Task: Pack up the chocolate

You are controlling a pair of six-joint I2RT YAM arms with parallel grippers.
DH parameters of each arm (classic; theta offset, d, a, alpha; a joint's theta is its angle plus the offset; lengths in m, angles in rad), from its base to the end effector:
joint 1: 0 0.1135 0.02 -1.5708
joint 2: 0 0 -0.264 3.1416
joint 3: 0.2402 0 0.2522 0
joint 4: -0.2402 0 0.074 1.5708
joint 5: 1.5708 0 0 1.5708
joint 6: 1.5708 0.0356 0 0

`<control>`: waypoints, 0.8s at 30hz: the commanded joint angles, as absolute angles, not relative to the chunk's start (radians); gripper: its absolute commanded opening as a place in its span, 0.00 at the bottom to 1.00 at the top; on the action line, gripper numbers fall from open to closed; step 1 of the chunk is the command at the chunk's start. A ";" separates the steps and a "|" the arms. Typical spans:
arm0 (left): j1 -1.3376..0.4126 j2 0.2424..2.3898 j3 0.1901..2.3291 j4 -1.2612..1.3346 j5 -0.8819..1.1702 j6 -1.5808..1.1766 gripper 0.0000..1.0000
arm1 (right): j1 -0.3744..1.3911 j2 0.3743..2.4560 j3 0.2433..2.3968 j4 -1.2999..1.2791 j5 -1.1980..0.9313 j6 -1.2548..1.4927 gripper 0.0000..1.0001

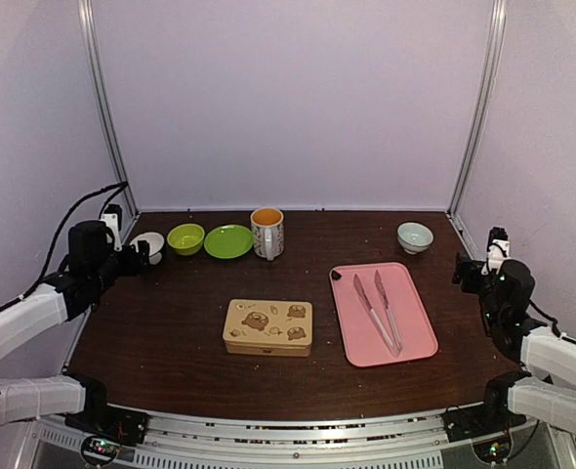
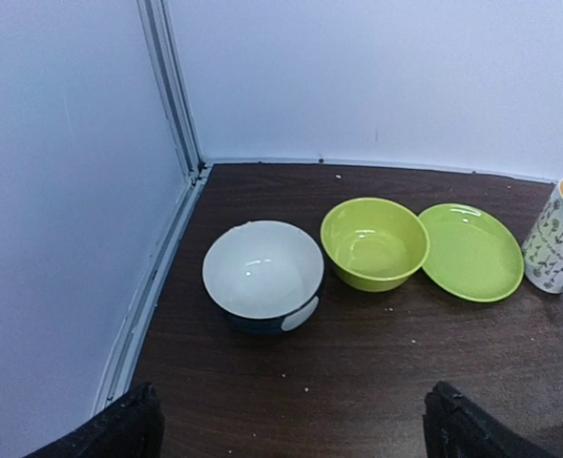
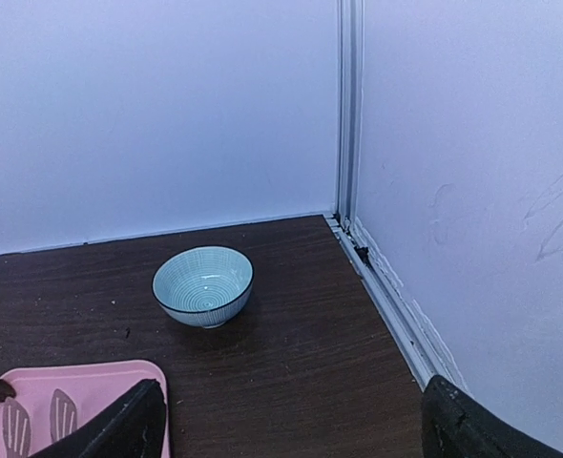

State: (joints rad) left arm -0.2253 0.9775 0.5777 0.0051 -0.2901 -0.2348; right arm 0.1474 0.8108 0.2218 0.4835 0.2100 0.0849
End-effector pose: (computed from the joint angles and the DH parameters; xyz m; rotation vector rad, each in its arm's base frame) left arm 0.2179 -0.0395 0.2507 -0.1980 1.9381 -0.0190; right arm 0.1825 0.0196 0.2072 0.1059 1.6706 -0.0007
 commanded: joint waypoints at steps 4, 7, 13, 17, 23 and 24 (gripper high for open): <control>-0.160 1.011 0.463 0.350 -0.400 -0.098 0.98 | 0.125 0.959 0.186 0.806 0.095 -0.011 0.92; -0.118 1.063 0.434 0.435 -0.415 -0.030 0.98 | 0.118 1.035 0.184 0.894 0.113 -0.016 0.92; -0.059 1.217 0.362 0.700 -0.403 -0.013 0.98 | 0.096 1.233 0.164 1.140 0.087 -0.024 0.93; -0.032 1.293 0.359 0.837 -0.344 0.035 0.97 | 0.077 1.366 0.154 1.289 0.056 -0.016 0.94; -0.005 1.417 0.311 1.028 -0.234 0.034 0.97 | 0.069 1.361 0.233 1.126 0.022 -0.021 0.97; -0.005 1.415 0.316 1.025 -0.214 0.042 0.97 | 0.069 1.349 0.241 1.090 0.030 -0.013 0.97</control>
